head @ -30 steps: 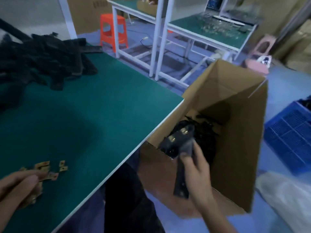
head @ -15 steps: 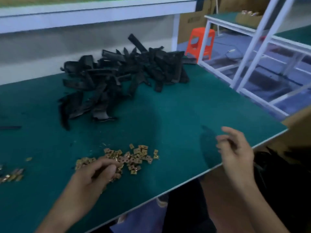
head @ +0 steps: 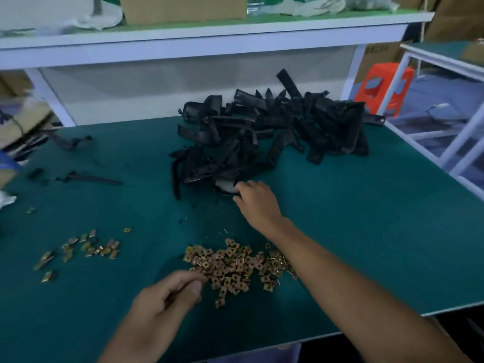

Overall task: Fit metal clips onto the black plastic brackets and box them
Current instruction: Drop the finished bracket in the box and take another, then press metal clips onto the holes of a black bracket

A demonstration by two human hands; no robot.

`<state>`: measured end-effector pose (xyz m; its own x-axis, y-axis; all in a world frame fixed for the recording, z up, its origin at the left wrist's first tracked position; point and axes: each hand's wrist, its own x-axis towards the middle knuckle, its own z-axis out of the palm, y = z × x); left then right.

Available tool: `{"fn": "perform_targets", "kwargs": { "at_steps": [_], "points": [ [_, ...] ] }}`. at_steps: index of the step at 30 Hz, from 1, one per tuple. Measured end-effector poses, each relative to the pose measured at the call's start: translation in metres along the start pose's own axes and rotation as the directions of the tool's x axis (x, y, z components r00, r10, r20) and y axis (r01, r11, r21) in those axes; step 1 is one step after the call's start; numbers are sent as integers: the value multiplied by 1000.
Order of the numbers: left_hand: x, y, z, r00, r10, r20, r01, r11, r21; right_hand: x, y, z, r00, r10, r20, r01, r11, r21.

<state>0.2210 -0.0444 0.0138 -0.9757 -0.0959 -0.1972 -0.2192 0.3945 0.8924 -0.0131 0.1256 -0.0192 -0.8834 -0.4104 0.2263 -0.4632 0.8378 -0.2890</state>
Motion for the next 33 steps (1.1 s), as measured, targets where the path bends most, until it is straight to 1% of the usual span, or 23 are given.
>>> {"fn": "perform_targets", "kwargs": {
  "at_steps": [2,4,7,10,12,14,15,16,17,18,19,20,22,23,24,25,26,27,28,29,30,31,33],
  "points": [
    [-1,-2,-6,1000,2,-5,-2,1000,3,-10,1,-11,991,-94,-97,98,995,33],
    [0,-2,-9,999,29,-32,-29,999,25,-22,1,-39,973,-133,-190,148,986,70],
    [1,0,-6,994,76,-78,-72,996,54,-47,7,-100,963,-73,-261,121,978,172],
    [2,18,15,987,110,-114,-113,994,-16,-88,17,-164,958,-69,-278,152,945,290],
    [0,37,38,982,176,-71,-180,982,-50,-120,14,-193,980,-104,-168,163,908,387],
    [-6,55,65,952,294,87,-289,955,-61,-151,11,-198,990,-135,-31,134,882,452],
    [-11,61,78,925,332,186,-328,943,-56,-168,11,-194,991,-131,5,113,875,471],
    [-13,65,89,896,352,271,-359,933,-27,-184,11,-187,994,-109,6,90,852,515],
    [-15,67,97,877,355,325,-382,924,24,-199,11,-180,999,-53,1,41,789,613],
    [-14,68,103,869,352,348,-399,914,72,-213,13,-174,999,30,15,-31,673,739],
    [-12,66,106,871,345,349,-398,913,92,-225,18,-166,992,96,85,-125,557,821],
    [-10,64,108,876,330,352,-383,919,93,-236,24,-155,977,122,176,-214,501,839],
    [-4,63,108,867,303,397,-367,925,96,-252,27,-134,936,97,339,-333,558,760],
    [0,63,107,847,287,448,-359,930,83,-259,27,-122,922,97,376,-361,570,738],
    [5,65,105,826,271,495,-335,941,44,-262,26,-111,916,129,379,-385,548,743],
    [12,66,103,821,268,505,-312,950,3,-263,23,-104,915,178,362,-400,514,759],
    [22,66,102,843,282,459,-322,947,10,-262,22,-98,905,236,355,-426,472,772],
    [35,64,101,883,305,357,-357,929,92,-259,22,-94,885,298,359,-458,406,791],
    [51,60,100,910,340,239,-395,885,247,-254,22,-91,859,361,364,-480,319,817],
    [65,57,99,919,367,146,-393,809,437,-248,21,-89,841,395,369,-484,245,840],
    [77,55,99,929,359,86,-339,738,583,-241,19,-88,831,414,371,-484,209,850],
    [87,51,101,941,332,63,-288,690,664,-234,16,-85,827,425,367,-479,192,857],
    [99,43,106,953,288,97,-267,643,718,-221,10,-77,828,428,362,-468,173,867]
  ]
}}
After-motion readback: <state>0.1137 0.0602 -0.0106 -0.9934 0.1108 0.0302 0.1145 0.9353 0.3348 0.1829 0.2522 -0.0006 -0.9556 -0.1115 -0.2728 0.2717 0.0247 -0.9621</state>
